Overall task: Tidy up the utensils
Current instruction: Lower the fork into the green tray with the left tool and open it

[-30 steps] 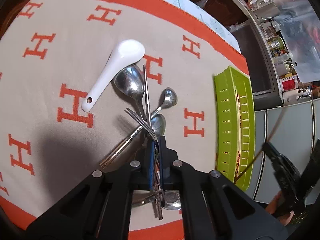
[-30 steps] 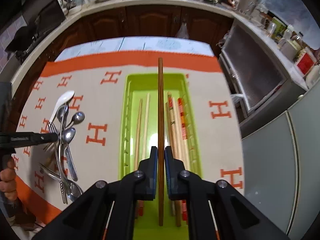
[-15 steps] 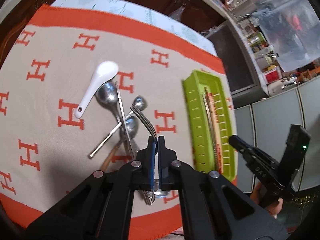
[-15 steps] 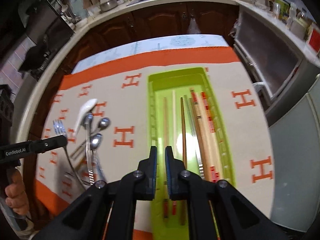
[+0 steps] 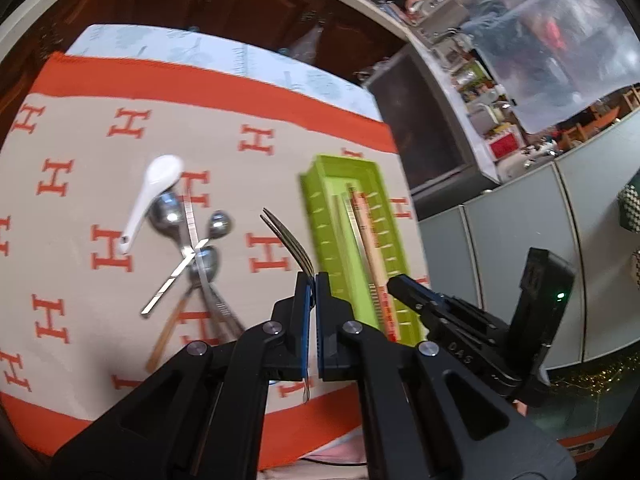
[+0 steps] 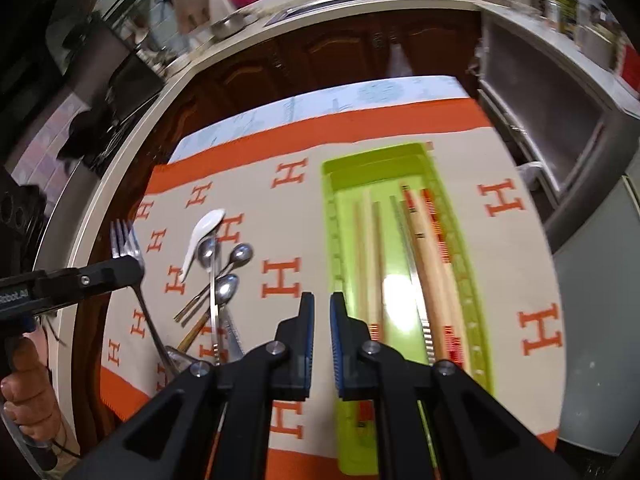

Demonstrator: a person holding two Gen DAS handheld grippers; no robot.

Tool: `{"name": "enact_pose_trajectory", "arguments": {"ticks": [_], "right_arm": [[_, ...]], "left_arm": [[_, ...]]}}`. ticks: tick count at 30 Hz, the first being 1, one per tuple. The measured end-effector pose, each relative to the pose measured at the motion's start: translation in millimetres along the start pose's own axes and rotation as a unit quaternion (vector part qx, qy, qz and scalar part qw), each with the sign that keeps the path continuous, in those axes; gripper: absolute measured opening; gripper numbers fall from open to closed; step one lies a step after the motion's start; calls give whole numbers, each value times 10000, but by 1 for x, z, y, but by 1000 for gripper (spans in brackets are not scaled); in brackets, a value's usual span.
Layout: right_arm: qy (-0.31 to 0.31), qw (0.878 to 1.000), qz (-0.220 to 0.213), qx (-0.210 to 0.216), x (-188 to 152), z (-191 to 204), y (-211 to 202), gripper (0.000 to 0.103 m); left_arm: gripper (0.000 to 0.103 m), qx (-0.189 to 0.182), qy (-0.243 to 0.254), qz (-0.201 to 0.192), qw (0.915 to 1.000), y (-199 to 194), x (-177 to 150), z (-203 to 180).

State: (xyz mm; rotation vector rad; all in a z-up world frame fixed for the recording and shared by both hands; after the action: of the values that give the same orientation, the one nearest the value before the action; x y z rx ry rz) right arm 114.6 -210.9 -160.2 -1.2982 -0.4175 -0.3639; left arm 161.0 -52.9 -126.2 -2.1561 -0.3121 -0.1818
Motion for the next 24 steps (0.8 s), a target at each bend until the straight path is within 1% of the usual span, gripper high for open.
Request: {"name": "enact_pose_trajectory", "arguments": {"ticks": [3, 6, 8, 12, 16, 18, 19, 21, 24], "right_arm": [[203, 9996, -36, -214, -5, -21, -7, 8], [437, 9982, -55, -408, -11, -45, -14, 8], [563, 9973, -92, -470, -15, -58, -20, 8], [824, 9951, -129, -523, -25, -82, -27, 8], [959, 9939, -108, -534, -33, -94, -27, 8], [1001, 9936, -100, -521, -36, -97, -27, 8], [1013, 9935, -95, -512, -36, -97, -26, 8], [1012, 9936, -84, -485, -37, -97, -25, 8], [964, 9944, -79, -417, -37, -94, -23, 8]], "left_arm": [[0, -87, 51, 46, 9999, 7, -1, -21], [0, -129, 61, 226, 9996, 24, -6, -42], [0, -155, 93, 352, 9992, 38, -10, -56], [0, -106, 227, 483, 9985, 65, -16, -80], [0, 55, 280, 664, 9974, 97, -21, -90], [0, 105, 414, 860, 9954, 114, -27, -95], [0, 224, 489, 903, 9945, 121, -30, -95], [1, 357, 662, 921, 9929, 131, -34, -96], [1, 563, 870, 865, 9909, 135, -38, -93]]}}
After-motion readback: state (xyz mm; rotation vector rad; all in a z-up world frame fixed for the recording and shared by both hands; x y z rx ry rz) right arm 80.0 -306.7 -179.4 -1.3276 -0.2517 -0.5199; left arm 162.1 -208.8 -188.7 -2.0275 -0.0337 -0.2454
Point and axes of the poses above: each gripper's, at about its wrist camera, not at the fingertips, and y roughly the way its jaws point, z to its left, x to its top, the point moved 9 cm from there along y, roughly the way its jaws point, and after that the axes turned 8 degrees about -y, right-handed, at the moved point
